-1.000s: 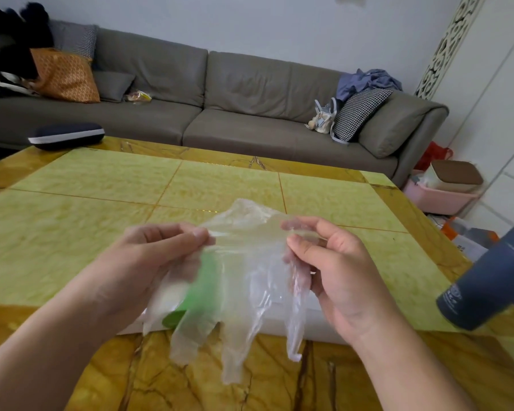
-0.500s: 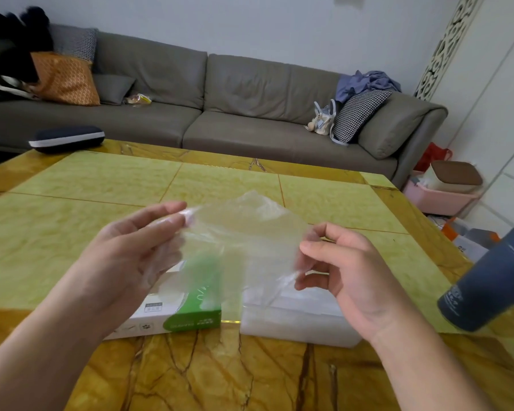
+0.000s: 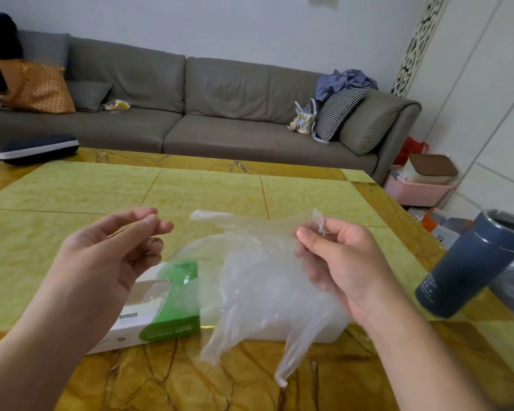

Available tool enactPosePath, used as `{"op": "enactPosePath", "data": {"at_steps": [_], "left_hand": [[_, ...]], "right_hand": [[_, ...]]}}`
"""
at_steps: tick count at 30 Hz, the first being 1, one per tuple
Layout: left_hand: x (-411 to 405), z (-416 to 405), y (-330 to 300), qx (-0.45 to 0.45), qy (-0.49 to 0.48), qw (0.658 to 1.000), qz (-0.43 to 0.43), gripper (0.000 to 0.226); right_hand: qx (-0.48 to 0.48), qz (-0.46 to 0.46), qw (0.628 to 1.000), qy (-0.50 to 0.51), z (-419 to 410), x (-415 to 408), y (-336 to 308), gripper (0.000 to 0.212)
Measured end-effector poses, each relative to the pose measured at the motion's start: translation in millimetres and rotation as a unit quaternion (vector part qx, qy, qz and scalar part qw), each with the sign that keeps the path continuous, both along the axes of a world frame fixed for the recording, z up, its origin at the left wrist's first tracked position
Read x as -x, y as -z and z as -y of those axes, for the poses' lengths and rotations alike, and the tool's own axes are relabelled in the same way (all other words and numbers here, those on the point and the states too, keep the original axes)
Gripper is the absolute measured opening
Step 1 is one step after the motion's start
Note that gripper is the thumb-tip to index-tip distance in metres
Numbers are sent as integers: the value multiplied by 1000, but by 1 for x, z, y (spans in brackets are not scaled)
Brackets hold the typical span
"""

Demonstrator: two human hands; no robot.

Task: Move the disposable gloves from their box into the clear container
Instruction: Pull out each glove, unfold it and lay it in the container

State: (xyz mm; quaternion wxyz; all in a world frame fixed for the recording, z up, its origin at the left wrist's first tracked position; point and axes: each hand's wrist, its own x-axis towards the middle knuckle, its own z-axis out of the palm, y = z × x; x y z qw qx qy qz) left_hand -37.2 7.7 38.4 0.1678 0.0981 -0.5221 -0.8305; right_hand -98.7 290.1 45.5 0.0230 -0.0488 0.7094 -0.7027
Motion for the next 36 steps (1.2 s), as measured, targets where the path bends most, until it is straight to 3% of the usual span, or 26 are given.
{"op": "enactPosePath", "data": {"at_steps": [3,6,8,11,13,15,19,24,27,33,36], "left_hand": [[-1,-7,-2,69,-30,997,-15,9],[-15,-39,-19,272,-30,957,-94,13],[-23,-75,-30,438,37,889,-129,12],[-10,-118,-18,672,119,727,-76,31],[6,-131,1,741,141,656,-24,39],[18,-134,15,767,169,618,39,42],[34,-129,21,759,217,603,115,57],[48,-129,11,781,233,564,137,68],[56,-131,7,798,237,531,159,67],[69,-136,18,793,233,537,167,54],[72,-137,23,796,237,534,158,48]], "right_hand": [[-47,12,998,48,-12,8,8,15],[-90,22,992,80,-14,16,18,21],[-116,28,989,85,-12,18,22,20],[-170,24,983,70,-11,18,23,19],[-230,2,970,74,-11,19,26,22],[-327,-49,939,94,-15,23,33,33],[-449,-105,879,122,-22,29,39,46],[-532,-93,832,124,-26,28,34,23],[-568,-92,808,125,-27,26,34,19],[-601,-74,786,127,-21,21,32,16],[-605,-110,780,120,-18,15,26,50]]}}
